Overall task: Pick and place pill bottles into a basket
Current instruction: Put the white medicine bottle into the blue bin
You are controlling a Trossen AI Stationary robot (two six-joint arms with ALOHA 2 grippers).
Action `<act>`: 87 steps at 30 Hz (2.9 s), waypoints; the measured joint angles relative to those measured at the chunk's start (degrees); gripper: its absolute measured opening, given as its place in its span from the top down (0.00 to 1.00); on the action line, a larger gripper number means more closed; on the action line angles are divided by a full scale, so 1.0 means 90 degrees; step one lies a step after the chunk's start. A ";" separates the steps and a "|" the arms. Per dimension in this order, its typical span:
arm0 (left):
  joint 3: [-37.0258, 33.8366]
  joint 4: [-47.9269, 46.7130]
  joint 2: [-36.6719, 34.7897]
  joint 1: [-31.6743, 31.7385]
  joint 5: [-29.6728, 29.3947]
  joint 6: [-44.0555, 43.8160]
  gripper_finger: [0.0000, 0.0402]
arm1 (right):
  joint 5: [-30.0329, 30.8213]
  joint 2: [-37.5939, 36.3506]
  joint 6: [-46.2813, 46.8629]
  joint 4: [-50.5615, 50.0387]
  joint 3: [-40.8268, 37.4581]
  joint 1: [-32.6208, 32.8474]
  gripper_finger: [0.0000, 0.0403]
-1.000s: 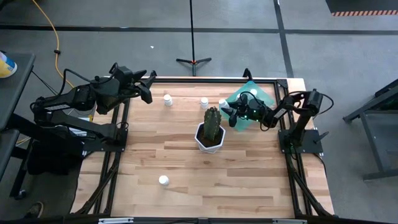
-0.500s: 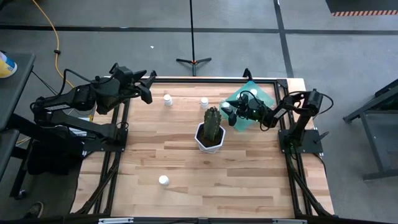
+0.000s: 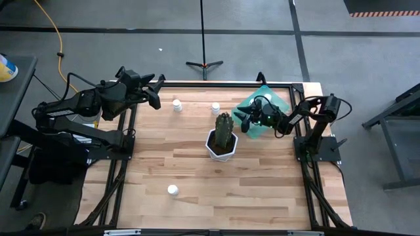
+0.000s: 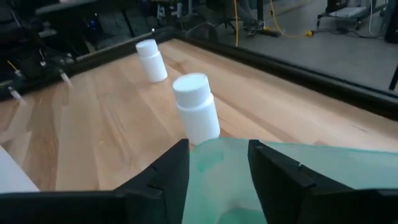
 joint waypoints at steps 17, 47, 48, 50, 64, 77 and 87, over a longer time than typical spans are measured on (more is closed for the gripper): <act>0.0000 0.0001 -0.0002 0.0000 0.0005 -0.0002 0.37 | -0.0515 -0.2929 0.0019 -0.0627 -0.0282 -0.0002 0.67; -0.0287 -0.0219 0.0775 0.0007 0.0853 0.0941 0.37 | -0.1609 -0.9955 0.0551 -0.7464 -0.1425 -0.0024 0.91; -0.0297 -0.0217 0.0887 0.0007 0.0872 0.1124 0.37 | -0.1550 -0.9974 0.0552 -0.7488 -0.1430 -0.0025 0.92; -0.0311 -0.0239 0.1101 0.0007 0.0885 0.1478 0.37 | -0.1487 -0.9978 0.0561 -0.7455 -0.1428 -0.0027 0.93; -0.0321 -0.0513 0.2189 0.1641 0.3295 0.2536 0.37 | -0.1437 -0.9971 0.1043 -0.7477 -0.1422 -0.0027 0.92; -0.0316 -0.0823 0.2976 0.4385 0.6588 0.5112 0.37 | -0.1254 -0.9971 0.1246 -0.7528 -0.1418 -0.0027 0.90; -0.0316 -0.0901 0.4231 0.4969 0.7091 0.5997 0.37 | -0.1247 -0.9968 0.1392 -0.8051 -0.1418 -0.0027 0.90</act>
